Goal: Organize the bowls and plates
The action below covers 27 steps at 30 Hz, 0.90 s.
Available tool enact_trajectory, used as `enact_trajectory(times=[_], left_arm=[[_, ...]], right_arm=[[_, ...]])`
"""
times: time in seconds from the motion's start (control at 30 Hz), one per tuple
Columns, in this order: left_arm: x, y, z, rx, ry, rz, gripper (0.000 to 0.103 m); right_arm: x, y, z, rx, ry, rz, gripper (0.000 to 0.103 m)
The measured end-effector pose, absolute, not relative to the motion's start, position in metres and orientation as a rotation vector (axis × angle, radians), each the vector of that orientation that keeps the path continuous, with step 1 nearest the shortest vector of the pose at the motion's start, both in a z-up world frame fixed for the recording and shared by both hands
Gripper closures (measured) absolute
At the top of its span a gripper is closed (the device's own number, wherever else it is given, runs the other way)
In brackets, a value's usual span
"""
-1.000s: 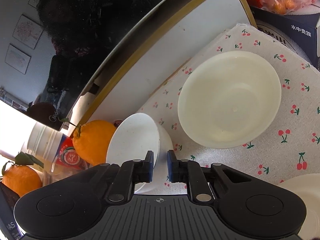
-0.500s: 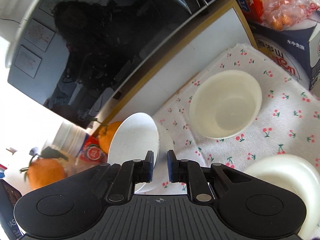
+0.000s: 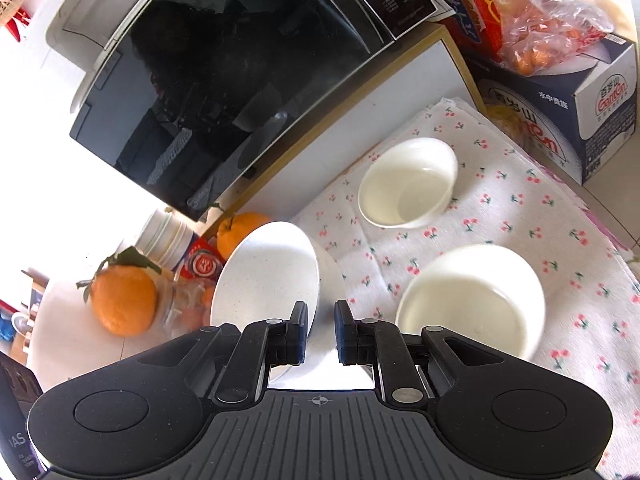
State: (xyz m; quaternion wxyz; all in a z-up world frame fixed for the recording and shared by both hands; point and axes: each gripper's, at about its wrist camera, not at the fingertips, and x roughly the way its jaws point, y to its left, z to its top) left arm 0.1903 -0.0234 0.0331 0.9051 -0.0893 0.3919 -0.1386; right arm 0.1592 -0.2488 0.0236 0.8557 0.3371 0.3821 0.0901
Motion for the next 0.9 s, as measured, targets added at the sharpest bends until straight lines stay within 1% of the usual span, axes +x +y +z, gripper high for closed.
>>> enact_trajectory(times=[0.47, 0.73, 0.9], left_arm=[[0.125, -0.040, 0.018, -0.237, 0.877, -0.358, 0.095], [0.097, -0.068, 0.011, -0.190, 0.906, -0.432, 0.094], [0.089, -0.079, -0.003, -0.196, 0.967, -0.469, 0.093]], right_arm=[[0.093, -0.281, 0.015, 0.662, 0.867, 0.127, 0.088], [0.064, -0.313, 0.005, 0.692, 0.911, 0.061, 0.088], [0.055, -0.326, -0.003, 0.680, 0.949, 0.009, 0.088]])
